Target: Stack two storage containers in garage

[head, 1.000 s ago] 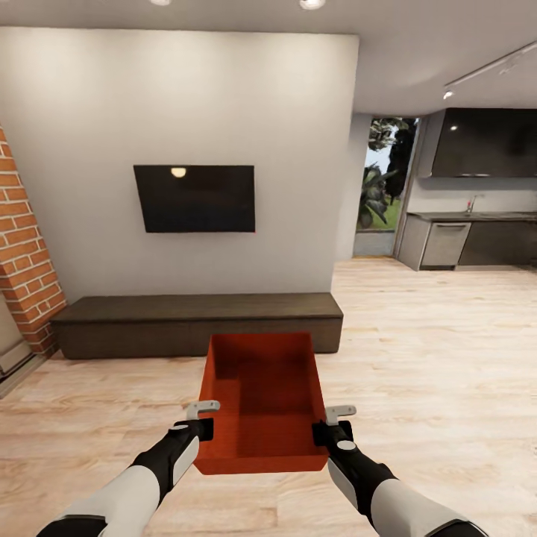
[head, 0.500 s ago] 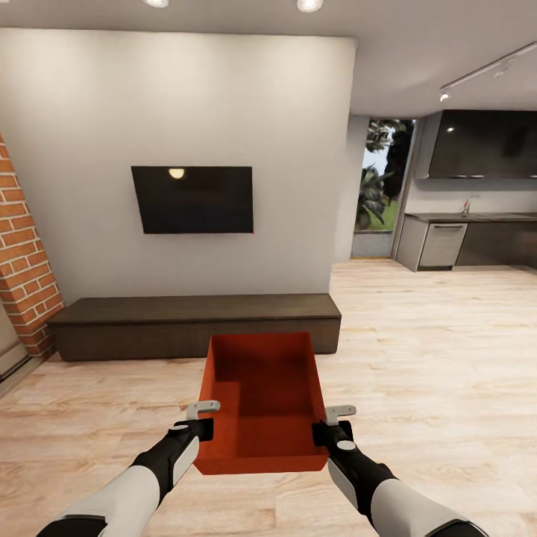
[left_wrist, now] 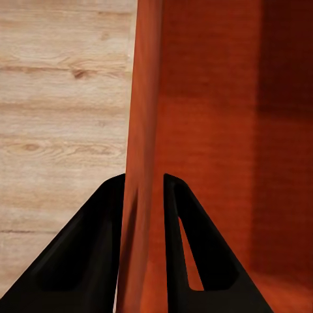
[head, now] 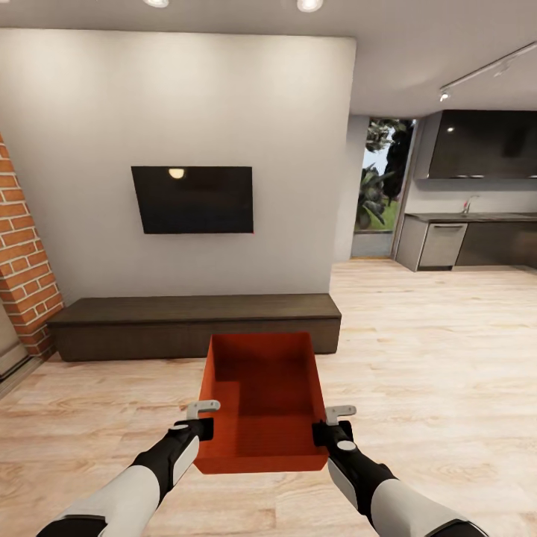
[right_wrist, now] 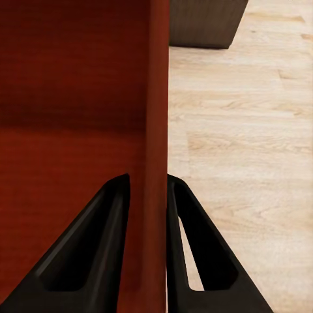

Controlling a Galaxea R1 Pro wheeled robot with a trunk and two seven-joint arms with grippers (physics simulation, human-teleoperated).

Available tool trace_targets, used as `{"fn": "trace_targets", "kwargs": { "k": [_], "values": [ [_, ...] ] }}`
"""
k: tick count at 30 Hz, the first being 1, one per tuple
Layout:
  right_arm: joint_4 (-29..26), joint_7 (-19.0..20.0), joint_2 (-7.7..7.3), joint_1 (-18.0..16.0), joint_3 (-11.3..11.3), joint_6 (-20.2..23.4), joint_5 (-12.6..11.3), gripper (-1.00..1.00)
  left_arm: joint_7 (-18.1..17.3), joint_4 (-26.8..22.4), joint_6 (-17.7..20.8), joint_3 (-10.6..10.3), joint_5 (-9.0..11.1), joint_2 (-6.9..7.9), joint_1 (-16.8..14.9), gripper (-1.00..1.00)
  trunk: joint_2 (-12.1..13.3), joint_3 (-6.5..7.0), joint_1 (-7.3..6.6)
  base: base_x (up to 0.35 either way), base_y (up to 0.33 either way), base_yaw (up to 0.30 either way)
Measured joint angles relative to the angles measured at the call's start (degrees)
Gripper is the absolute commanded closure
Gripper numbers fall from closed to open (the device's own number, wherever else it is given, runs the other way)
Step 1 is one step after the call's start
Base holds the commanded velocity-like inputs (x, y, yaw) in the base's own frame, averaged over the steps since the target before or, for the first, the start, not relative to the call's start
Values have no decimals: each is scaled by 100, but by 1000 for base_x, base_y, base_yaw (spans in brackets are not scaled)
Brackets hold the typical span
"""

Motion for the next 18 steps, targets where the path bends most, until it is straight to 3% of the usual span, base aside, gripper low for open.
{"fn": "trace_targets", "kwargs": {
  "k": [10,18],
  "values": [
    [-6,1,1,-1,-11,23,22,100,1,7,2,4,7,0,1,100,0,0,0,0,0,-5],
    [-15,1,1,-1,-23,49,53,100,1,17,2,8,15,0,0,100,0,0,0,0,0,-208]
  ]
}}
